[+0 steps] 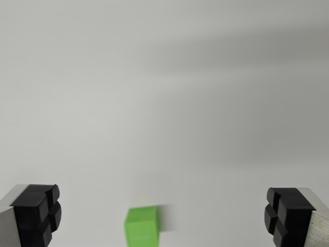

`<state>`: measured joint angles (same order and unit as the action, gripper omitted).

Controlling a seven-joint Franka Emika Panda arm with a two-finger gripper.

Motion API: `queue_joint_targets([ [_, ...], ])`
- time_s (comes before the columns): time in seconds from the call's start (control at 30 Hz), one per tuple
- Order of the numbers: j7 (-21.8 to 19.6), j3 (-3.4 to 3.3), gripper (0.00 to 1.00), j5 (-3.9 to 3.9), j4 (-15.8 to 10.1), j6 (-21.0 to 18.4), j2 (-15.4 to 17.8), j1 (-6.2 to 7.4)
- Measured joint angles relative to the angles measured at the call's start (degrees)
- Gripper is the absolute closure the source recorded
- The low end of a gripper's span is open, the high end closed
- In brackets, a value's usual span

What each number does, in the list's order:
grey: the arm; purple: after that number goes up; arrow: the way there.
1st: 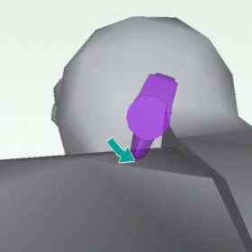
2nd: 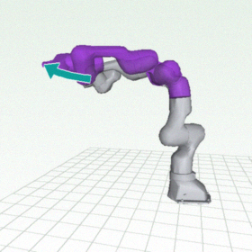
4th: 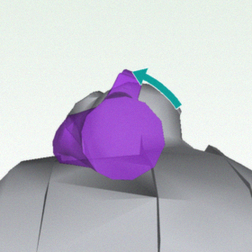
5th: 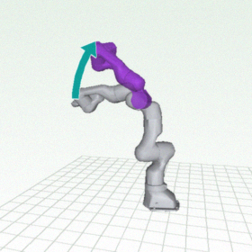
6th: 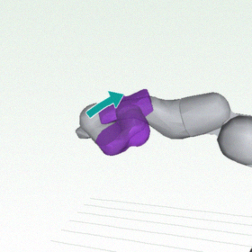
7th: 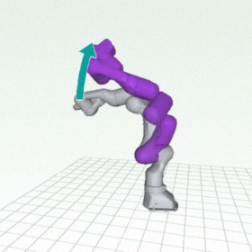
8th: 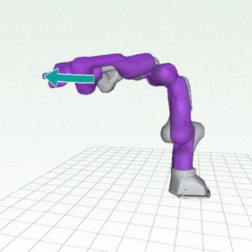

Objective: Stack cube

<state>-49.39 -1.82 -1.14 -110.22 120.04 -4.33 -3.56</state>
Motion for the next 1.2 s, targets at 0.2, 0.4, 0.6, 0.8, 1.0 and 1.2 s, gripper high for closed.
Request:
queue_joint_targets([
  [0.2,0.0,0.00,0.00,0.00,0.0,0.0,0.0,0.00],
  [0.4,0.0,0.00,0.00,0.00,0.0,0.0,0.0,0.00],
  [0.6,0.0,0.00,0.00,0.00,-0.3,0.1,0.0,0.00],
  [0.8,0.0,0.03,0.00,0.00,-1.1,0.5,0.3,0.05],
  [1.0,0.1,0.08,0.00,0.00,-2.7,1.4,0.9,0.15],
  [1.2,0.2,0.14,0.00,0.00,-4.8,2.5,1.7,0.31],
])
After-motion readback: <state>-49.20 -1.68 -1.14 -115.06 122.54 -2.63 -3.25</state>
